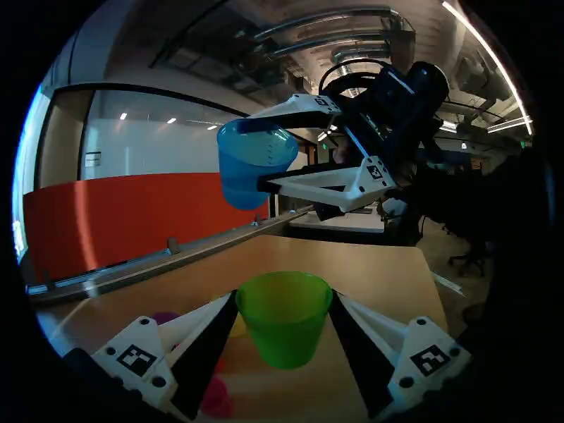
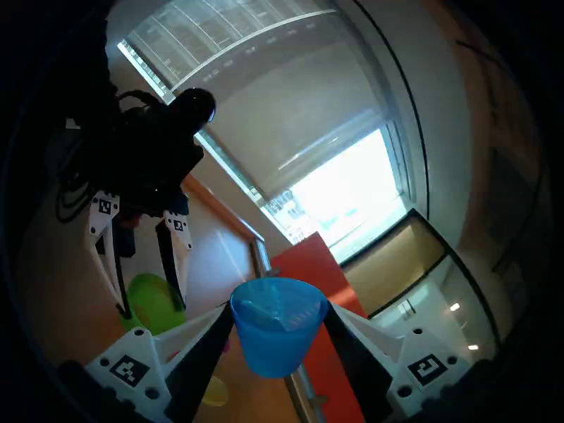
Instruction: Pour water
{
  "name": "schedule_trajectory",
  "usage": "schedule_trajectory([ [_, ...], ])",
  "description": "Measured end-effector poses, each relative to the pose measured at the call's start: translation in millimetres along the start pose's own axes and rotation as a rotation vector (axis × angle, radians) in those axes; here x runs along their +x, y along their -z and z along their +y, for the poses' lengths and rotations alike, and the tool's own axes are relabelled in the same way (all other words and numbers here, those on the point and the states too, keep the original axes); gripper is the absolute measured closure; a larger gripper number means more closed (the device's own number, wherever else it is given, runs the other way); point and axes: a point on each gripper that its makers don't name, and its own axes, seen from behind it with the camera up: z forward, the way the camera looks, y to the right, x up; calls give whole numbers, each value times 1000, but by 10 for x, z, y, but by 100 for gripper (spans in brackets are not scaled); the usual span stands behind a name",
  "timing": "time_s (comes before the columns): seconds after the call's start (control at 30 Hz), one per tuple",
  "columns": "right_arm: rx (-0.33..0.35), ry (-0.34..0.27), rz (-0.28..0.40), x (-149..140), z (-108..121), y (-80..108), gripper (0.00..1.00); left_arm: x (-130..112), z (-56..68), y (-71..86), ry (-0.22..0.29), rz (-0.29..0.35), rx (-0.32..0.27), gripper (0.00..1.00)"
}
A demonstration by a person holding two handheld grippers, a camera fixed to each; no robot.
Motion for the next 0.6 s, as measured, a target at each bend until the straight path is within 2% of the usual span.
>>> schedule_trajectory([
  [0.6, -9, 132, -9, 55, 7, -80, 8, 23, -5, 4, -3, 6, -4, 10],
])
